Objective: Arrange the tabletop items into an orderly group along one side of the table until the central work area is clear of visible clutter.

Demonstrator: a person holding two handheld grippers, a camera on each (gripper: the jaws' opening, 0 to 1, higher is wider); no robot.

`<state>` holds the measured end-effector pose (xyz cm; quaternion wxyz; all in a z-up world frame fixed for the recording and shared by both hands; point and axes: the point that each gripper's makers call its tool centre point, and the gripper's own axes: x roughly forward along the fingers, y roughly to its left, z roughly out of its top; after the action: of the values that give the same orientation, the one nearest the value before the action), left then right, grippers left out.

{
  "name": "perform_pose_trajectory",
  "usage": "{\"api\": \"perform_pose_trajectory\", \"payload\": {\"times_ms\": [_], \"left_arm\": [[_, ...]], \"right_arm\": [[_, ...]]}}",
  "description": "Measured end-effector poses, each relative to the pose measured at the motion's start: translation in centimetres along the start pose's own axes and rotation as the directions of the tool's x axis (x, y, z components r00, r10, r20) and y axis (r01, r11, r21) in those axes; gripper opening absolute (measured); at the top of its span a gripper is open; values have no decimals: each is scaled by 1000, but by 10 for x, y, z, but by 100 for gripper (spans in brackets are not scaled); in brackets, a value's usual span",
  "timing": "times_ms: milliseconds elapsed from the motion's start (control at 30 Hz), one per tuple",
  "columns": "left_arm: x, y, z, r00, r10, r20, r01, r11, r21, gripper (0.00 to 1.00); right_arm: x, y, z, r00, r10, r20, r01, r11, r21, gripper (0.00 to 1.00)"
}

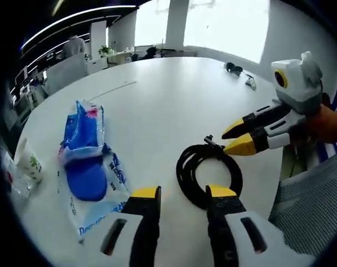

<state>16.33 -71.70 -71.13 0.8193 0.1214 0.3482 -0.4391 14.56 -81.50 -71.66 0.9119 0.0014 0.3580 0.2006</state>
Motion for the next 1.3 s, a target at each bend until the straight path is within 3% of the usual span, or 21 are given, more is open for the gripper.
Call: {"api": "perform_pose_trajectory", "payload": {"times_ms": [533, 900, 1300], "left_arm": [[-12, 25, 2, 998, 63, 28, -63, 998, 2, 36], [-21, 50, 9, 989, 139, 49, -139, 990, 8, 54], [-25, 64, 14, 984, 171, 55, -171, 985, -6, 54]], "right_arm": [[-2, -3, 21, 998, -10, 61, 10, 1000, -2, 30], [2, -12, 58, 994, 2, 108, 4, 998, -56, 40], [7, -21, 85, 992, 10, 126, 1, 996, -86, 41]]}}
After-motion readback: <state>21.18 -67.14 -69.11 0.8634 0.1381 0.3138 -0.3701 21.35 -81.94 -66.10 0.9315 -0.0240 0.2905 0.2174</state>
